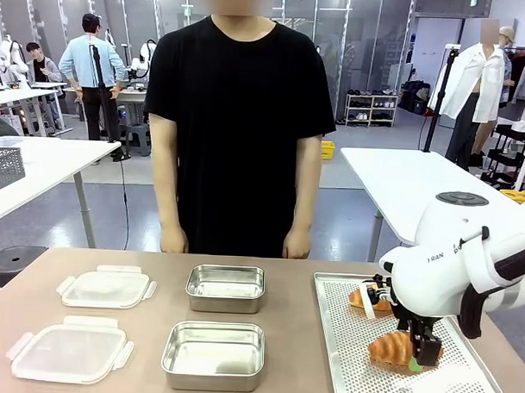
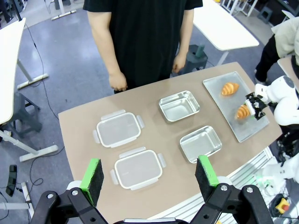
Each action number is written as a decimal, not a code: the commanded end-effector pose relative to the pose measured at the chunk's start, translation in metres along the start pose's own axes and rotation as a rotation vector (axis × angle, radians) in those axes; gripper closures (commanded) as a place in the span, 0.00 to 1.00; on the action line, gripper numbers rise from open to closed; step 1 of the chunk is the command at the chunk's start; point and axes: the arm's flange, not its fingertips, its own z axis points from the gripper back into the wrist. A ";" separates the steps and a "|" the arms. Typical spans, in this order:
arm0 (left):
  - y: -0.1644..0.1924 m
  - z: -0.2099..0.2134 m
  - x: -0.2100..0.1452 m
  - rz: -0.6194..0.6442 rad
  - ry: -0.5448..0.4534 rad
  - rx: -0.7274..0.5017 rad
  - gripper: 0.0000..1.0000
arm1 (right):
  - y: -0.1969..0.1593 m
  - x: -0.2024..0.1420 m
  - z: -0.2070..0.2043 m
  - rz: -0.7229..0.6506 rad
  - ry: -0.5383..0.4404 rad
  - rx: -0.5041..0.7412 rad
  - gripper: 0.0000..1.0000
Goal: Place the bread into the airtight container.
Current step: Pick up a Butter Roll and place it into an empty Airtight Container.
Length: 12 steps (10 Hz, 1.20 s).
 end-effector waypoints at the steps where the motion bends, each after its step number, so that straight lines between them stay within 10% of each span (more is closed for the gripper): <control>1: -0.001 0.000 0.001 -0.003 -0.002 -0.009 0.00 | -0.008 -0.001 -0.009 0.056 0.018 -0.026 0.00; 5: -0.001 0.000 0.001 -0.003 -0.002 -0.009 0.00 | -0.017 -0.006 -0.022 0.075 0.001 -0.030 0.03; 9: -0.001 0.000 0.001 -0.003 -0.002 -0.009 0.00 | -0.012 -0.010 -0.019 0.078 -0.032 -0.047 0.42; 12: -0.001 0.000 0.001 -0.003 -0.002 -0.009 0.00 | 0.001 0.001 0.018 0.040 -0.057 -0.058 0.49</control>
